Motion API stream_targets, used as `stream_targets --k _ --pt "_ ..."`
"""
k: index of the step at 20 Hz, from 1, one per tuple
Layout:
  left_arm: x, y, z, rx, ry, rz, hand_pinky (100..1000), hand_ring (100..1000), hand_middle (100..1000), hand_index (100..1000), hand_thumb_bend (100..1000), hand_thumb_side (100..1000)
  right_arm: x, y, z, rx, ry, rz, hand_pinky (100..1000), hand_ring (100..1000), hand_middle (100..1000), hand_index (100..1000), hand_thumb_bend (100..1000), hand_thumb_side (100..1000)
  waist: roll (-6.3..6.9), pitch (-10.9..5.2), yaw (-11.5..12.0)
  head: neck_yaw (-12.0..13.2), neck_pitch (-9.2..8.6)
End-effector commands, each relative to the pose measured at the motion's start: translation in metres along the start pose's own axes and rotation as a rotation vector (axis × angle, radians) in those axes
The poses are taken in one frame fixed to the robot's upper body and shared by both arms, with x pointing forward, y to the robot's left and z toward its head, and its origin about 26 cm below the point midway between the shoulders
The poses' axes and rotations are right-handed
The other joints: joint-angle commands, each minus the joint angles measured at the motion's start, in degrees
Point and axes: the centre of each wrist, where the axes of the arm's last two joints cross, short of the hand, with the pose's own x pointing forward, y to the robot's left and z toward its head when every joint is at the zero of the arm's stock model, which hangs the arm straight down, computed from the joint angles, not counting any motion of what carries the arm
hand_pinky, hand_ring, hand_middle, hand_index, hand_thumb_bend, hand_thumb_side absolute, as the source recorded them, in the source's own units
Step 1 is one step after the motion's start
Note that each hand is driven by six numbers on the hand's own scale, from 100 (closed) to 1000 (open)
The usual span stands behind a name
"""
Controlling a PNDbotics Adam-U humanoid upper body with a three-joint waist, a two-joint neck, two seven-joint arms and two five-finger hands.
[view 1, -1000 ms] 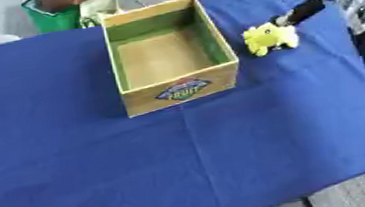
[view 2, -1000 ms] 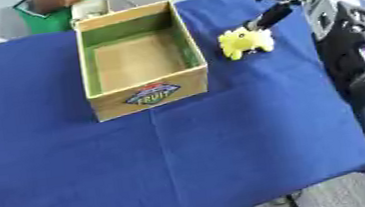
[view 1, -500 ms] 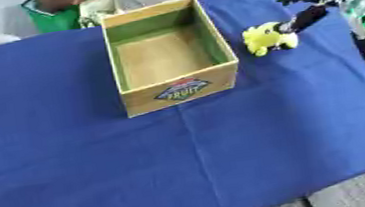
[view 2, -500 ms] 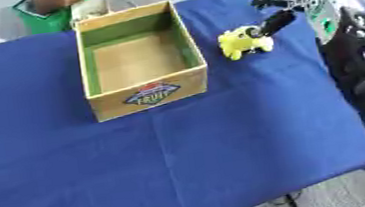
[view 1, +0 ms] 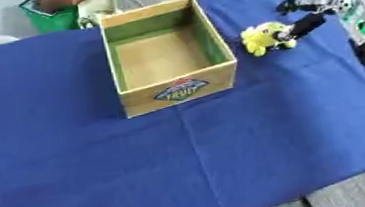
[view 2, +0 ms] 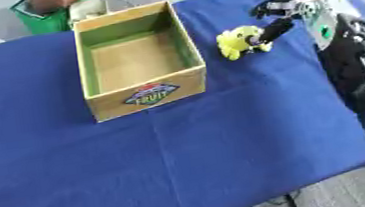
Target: Pick up objects on the table and place them in the box.
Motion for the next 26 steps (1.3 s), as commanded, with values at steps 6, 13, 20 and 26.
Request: stream_targets --k 6,13,20,26 --pt "0.007 0.001 -0.005 -0.006 -0.03 -0.002 465 397 453 616 818 192 0.012 0.005 -0.01 -0.011 0.01 0.03 964 962 723 815 100 255 0.28 -0.47 0.3 -0.6 -0.94" --pt "0.008 0.001 -0.005 -0.005 -0.031 -0.003 465 398 453 616 817 192 0.022 -0.017 -0.003 -0.209 0.015 0.04 871 797 342 412 100 100 0.23 -0.39 0.1 -0.6 -1.1" --pt "0.008 0.001 -0.005 -0.009 -0.029 -0.007 466 399 453 616 817 192 0.053 -0.053 0.007 -0.42 -0.07 0.055 854 755 289 370 100 100 0.07 -0.91 0.1 -0.7 -0.99" --pt "0.008 0.002 -0.005 -0.014 -0.029 -0.011 466 399 453 616 819 194 0.097 -0.072 0.008 -0.514 -0.174 0.081 849 751 286 371 100 100 0.05 -1.34 0.6 -1.1 -1.03"
